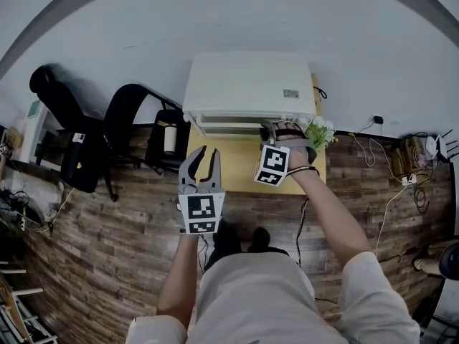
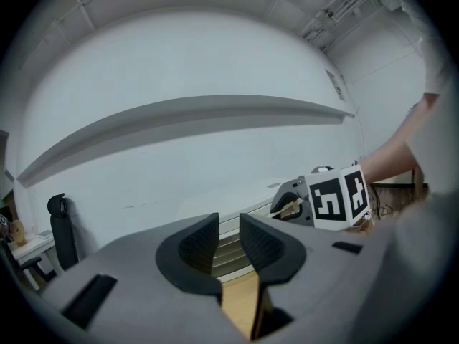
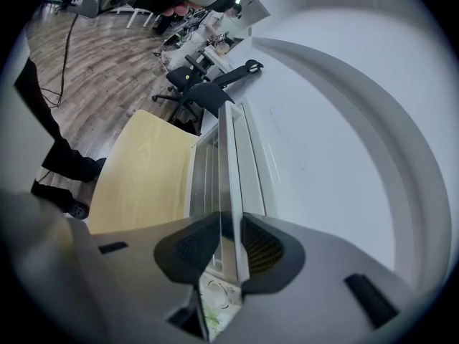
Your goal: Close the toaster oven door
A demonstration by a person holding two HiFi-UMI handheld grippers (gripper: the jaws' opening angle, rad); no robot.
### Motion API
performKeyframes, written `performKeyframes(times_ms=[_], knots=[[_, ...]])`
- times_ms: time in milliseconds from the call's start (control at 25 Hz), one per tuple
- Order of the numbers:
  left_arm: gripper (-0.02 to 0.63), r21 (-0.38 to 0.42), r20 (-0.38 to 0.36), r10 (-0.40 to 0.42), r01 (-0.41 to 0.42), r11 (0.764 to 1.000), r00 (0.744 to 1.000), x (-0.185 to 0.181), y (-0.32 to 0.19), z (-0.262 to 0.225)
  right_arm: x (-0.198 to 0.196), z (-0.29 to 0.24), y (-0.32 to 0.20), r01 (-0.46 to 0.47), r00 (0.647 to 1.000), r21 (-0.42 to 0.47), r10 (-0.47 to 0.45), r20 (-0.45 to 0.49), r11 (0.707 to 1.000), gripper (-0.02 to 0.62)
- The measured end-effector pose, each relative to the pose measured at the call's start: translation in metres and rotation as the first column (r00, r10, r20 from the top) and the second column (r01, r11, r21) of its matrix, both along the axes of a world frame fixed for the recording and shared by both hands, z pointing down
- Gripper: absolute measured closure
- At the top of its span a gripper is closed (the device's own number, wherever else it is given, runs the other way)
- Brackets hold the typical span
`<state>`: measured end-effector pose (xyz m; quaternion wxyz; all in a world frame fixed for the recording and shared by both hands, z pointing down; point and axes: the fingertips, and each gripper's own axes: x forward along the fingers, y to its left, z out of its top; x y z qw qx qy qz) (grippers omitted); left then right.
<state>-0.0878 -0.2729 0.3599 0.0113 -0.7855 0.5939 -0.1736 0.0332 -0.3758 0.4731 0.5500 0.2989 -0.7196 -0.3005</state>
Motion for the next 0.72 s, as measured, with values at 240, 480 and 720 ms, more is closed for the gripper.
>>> performKeyframes(times_ms=[240, 480, 720], knots=[[0.518, 0.000, -0.006, 0.003, -0.003, 1.000, 1.000, 0.0036, -0.0052, 0.0017, -0.0001, 0.0010, -0.0025, 0.002, 1.000, -0.035, -0.002, 0.007, 0.999, 0.500], [0.518, 0.000, -0.005, 0.002, -0.002, 1.000, 1.000, 0.0049, -0.0058, 0.0011, -0.0003, 0.0007, -0.0017, 0.008, 1.000, -0.049, -0.007, 0.018, 0.999, 0.499], [0.518, 0.008, 0.001, -0.002, 0.002, 1.000, 1.000, 0.0071, -0.0043, -0.0023, 0.0006, 0.0003, -0.0030, 0.007, 0.999, -0.048, -0.006, 0.032, 0.999, 0.497]])
